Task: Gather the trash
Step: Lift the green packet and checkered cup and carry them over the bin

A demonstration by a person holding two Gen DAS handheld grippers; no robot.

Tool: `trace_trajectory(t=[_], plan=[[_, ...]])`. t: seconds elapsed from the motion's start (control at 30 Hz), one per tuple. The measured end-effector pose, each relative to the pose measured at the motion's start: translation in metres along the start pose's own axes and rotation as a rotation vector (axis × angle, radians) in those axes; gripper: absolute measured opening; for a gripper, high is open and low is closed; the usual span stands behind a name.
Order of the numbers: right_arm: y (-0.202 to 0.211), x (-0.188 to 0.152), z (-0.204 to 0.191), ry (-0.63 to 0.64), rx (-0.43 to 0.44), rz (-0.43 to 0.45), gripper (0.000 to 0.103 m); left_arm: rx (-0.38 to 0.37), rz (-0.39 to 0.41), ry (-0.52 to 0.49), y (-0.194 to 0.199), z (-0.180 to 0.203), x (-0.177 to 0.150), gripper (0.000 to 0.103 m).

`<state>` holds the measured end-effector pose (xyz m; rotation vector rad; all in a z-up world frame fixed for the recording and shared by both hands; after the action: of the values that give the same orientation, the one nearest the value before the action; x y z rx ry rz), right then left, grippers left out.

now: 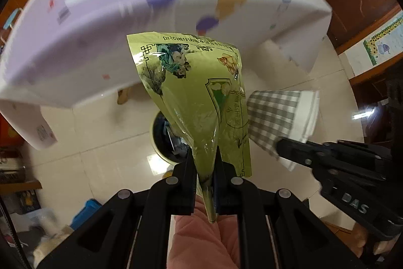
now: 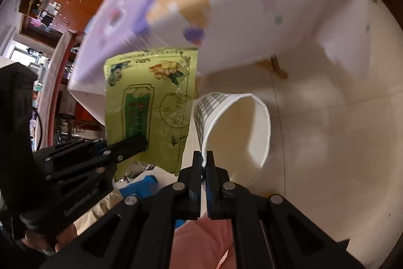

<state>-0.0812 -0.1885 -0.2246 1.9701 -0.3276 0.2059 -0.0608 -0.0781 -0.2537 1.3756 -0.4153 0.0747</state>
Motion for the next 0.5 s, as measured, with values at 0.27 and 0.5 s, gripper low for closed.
trace_trajectory(t=[0.27,0.5], plan=[[-0.104,-0.027,0.037,-0.005,-0.061,-0.076,0.003,0.004,-0.071,0.092,-0.101,-0.032,-0.038,0.009],[-0.194,-0.035,0.063,-0.031,-0.100,-0.125,0.003,-0.020,-0.185,0.186,-0.188,-0.070,-0.061,0.012]])
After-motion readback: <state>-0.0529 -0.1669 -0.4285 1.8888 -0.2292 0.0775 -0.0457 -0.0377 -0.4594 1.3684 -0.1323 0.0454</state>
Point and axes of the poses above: each gripper's, at about its wrist camera, not at the fingertips, and y roughly against the way its jaws point, z to its right, x to its top, the point moved 4 cm from there along -y, roughly the way its jaws point, and after that the axes turned 9 degrees about z, right-handed, at the moved point
